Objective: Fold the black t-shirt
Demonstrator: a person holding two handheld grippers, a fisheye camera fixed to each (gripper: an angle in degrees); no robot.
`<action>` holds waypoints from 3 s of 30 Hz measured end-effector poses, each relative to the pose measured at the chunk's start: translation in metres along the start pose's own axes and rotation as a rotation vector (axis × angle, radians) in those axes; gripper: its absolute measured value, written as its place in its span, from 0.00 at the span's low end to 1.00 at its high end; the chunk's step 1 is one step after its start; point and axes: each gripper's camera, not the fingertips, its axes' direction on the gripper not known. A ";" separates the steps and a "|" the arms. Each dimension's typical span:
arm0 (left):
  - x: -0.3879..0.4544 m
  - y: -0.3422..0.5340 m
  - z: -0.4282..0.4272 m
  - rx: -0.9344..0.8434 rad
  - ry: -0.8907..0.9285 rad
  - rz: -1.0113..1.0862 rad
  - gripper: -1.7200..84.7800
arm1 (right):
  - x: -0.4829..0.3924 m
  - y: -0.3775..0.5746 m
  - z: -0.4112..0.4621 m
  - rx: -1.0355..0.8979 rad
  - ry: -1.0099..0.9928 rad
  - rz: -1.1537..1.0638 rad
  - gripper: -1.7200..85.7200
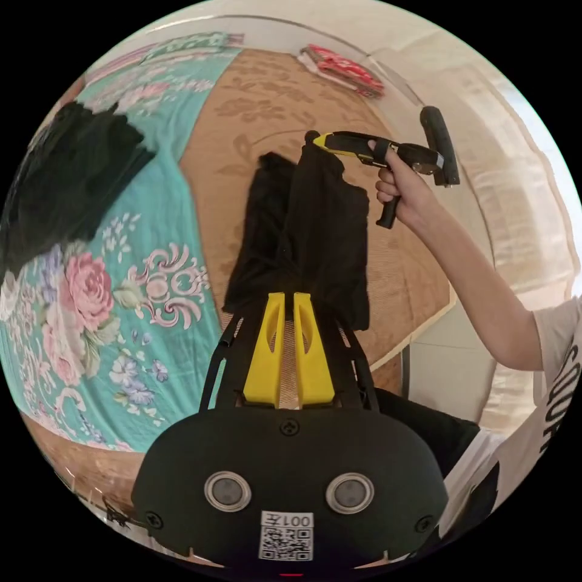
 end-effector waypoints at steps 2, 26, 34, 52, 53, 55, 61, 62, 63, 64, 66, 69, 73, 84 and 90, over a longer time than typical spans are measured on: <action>-0.049 0.000 0.005 0.000 0.093 -0.127 0.00 | -0.011 -0.008 0.034 -0.061 0.029 -0.067 0.04; -0.172 -0.062 -0.022 -0.229 -0.083 0.093 0.07 | -0.032 0.181 0.026 -0.162 0.191 0.464 0.11; -0.208 -0.045 -0.030 -0.254 0.184 -0.045 0.01 | -0.001 0.203 -0.025 -0.174 0.052 0.391 0.05; -0.232 -0.046 -0.021 -0.238 0.228 -0.105 0.01 | 0.042 0.256 -0.070 -0.256 -0.015 0.455 0.06; -0.233 -0.047 -0.024 -0.229 0.253 -0.116 0.00 | 0.045 0.257 -0.080 -0.241 -0.070 0.463 0.05; -0.235 -0.049 -0.032 -0.205 0.330 -0.132 0.00 | 0.052 0.262 -0.103 -0.190 -0.137 0.479 0.04; -0.232 -0.061 -0.039 -0.169 0.537 -0.195 0.00 | 0.101 0.282 -0.173 0.038 -0.459 0.591 0.03; -0.230 -0.070 -0.040 -0.104 0.604 -0.219 0.00 | 0.114 0.280 -0.185 0.126 -0.527 0.615 0.03; -0.229 -0.076 -0.041 -0.063 0.641 -0.228 0.00 | 0.128 0.272 -0.196 0.212 -0.586 0.614 0.03; -0.226 -0.092 -0.043 0.020 0.710 -0.220 0.00 | 0.134 0.266 -0.203 0.247 -0.595 0.602 0.03; -0.215 -0.129 -0.047 0.119 0.753 -0.160 0.00 | 0.159 0.220 -0.231 0.325 -0.572 0.489 0.02; -0.180 -0.204 -0.074 0.270 0.748 0.039 0.00 | 0.174 0.151 -0.286 0.435 -0.489 0.310 0.02; -0.123 -0.266 -0.120 0.383 0.602 0.237 0.00 | 0.167 0.101 -0.361 0.539 -0.447 0.162 0.02; -0.075 -0.252 -0.020 0.195 0.526 0.147 0.00 | 0.161 0.178 -0.387 0.304 -0.317 0.262 0.02; -0.067 -0.190 0.101 -0.166 0.451 -0.059 0.00 | 0.165 0.275 -0.339 -0.047 -0.277 0.474 0.03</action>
